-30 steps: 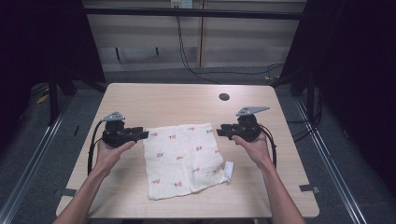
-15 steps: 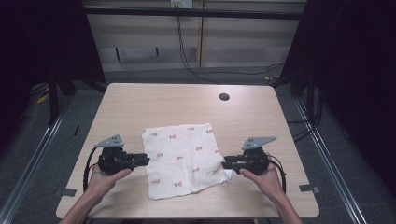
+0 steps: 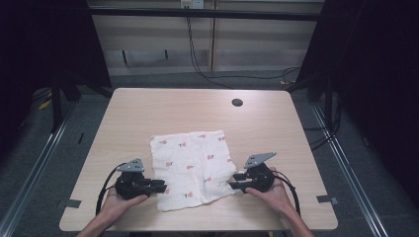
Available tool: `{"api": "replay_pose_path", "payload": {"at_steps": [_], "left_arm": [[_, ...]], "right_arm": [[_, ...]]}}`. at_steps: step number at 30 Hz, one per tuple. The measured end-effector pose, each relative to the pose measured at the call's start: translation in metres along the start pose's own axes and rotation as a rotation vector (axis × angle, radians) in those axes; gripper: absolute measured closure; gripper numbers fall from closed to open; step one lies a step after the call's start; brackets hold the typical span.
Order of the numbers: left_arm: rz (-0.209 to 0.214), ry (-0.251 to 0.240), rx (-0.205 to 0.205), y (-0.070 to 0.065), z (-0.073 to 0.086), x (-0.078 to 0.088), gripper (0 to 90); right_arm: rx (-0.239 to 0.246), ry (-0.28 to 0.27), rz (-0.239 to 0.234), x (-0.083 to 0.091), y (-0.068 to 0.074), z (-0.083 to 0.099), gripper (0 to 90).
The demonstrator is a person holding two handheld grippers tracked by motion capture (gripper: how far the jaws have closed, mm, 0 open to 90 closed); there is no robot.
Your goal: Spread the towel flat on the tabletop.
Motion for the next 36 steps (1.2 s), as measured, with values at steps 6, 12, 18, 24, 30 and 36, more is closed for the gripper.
{"api": "replay_pose_path", "payload": {"at_steps": [6,12,18,24,30,36], "left_arm": [[0.003,0.063,-0.006,-0.011,0.005,-0.013,55.9],[-0.041,0.081,-0.065,-0.013,0.007,-0.021,54.1],[-0.022,0.104,-0.116,-0.018,0.011,-0.025,52.7],[-0.031,0.127,-0.176,-0.028,0.017,-0.024,65.2],[-0.081,0.147,-0.218,-0.028,0.024,-0.017,88.8],[-0.040,0.164,-0.163,-0.023,0.030,-0.008,90.0]], "right_arm": [[0.051,0.047,0.086,0.000,-0.001,0.007,68.7],[0.033,0.044,0.074,0.010,0.003,0.020,83.0],[-0.007,0.035,0.033,0.019,0.016,0.034,83.9],[-0.002,0.041,-0.018,0.020,0.038,0.041,82.2],[0.007,0.035,-0.040,0.017,0.045,0.039,82.2],[-0.021,0.007,-0.036,0.026,0.044,0.038,71.9]]}}
Point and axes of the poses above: each handheld gripper's, and its own axes: x roughly backward along the jaws, z roughly out of its underside, y roughly to its left, the point moved 8 cm from there along -x, roughly forward along the jaws, and after that the axes turned 5 degrees about y, right-handed, at the moved point
